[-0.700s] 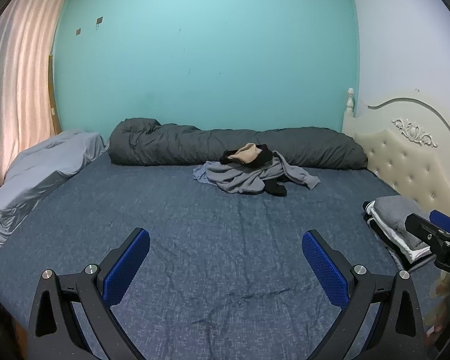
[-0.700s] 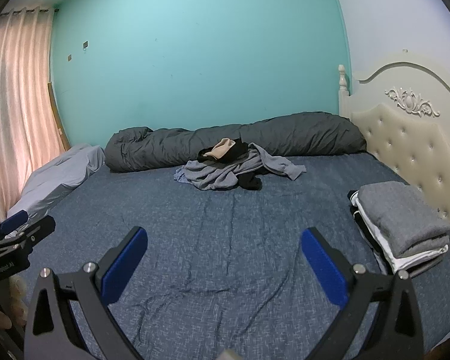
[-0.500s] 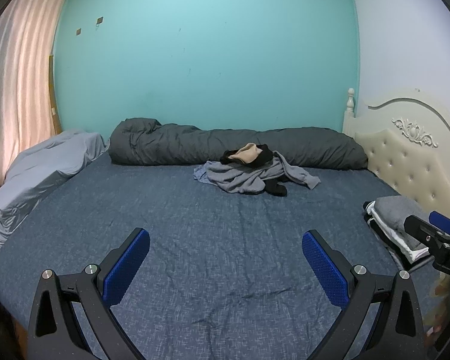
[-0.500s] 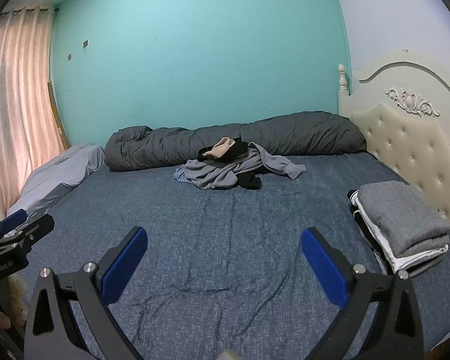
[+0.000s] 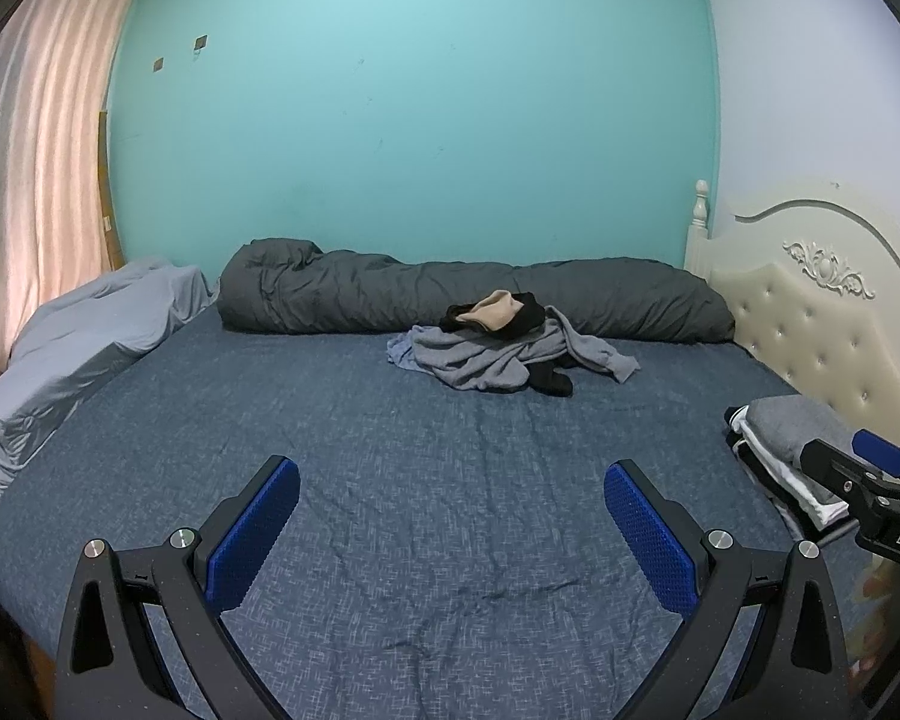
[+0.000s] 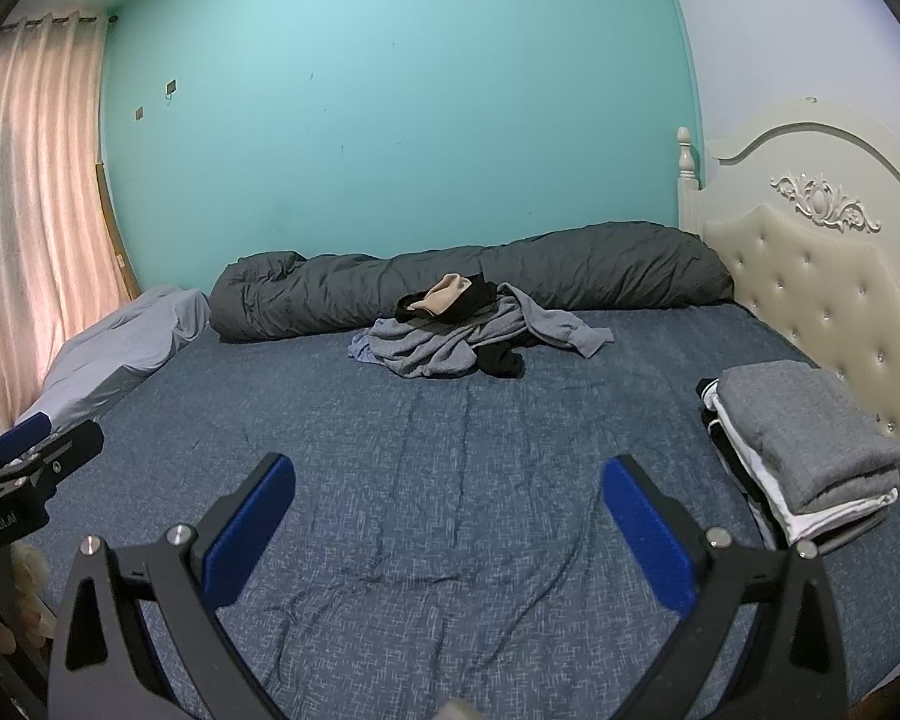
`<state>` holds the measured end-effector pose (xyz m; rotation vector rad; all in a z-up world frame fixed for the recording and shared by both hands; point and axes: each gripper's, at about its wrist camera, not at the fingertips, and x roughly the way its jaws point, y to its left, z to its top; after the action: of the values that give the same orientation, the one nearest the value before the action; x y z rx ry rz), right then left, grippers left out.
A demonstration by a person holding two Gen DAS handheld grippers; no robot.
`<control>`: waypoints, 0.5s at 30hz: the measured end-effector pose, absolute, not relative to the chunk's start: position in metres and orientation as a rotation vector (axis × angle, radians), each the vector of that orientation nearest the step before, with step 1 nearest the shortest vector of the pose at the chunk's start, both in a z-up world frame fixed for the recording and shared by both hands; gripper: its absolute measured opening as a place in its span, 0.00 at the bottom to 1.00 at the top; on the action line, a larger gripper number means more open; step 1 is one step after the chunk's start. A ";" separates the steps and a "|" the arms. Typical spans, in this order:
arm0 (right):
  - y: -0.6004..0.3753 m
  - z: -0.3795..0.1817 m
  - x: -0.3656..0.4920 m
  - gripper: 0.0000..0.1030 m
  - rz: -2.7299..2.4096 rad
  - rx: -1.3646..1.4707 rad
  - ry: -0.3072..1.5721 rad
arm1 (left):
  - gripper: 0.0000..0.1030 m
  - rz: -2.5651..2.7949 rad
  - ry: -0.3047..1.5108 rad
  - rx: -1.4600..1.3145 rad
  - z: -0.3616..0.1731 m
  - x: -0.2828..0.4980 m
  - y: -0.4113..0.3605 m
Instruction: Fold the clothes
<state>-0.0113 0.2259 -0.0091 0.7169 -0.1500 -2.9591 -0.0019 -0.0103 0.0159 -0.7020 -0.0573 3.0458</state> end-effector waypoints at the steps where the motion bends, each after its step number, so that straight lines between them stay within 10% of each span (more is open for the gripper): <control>1: 0.226 -0.009 -0.011 1.00 -2.959 0.717 -0.150 | 1.00 3.046 -0.059 -0.702 0.017 -0.002 -0.011; 15: 0.227 -0.007 -0.010 1.00 -2.960 0.718 -0.149 | 1.00 3.044 -0.055 -0.706 0.015 0.000 -0.006</control>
<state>-0.0103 0.2267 -0.0071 0.7177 -0.1492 -2.9597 -0.0001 -0.0060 0.0147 -0.7057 -0.0549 3.0439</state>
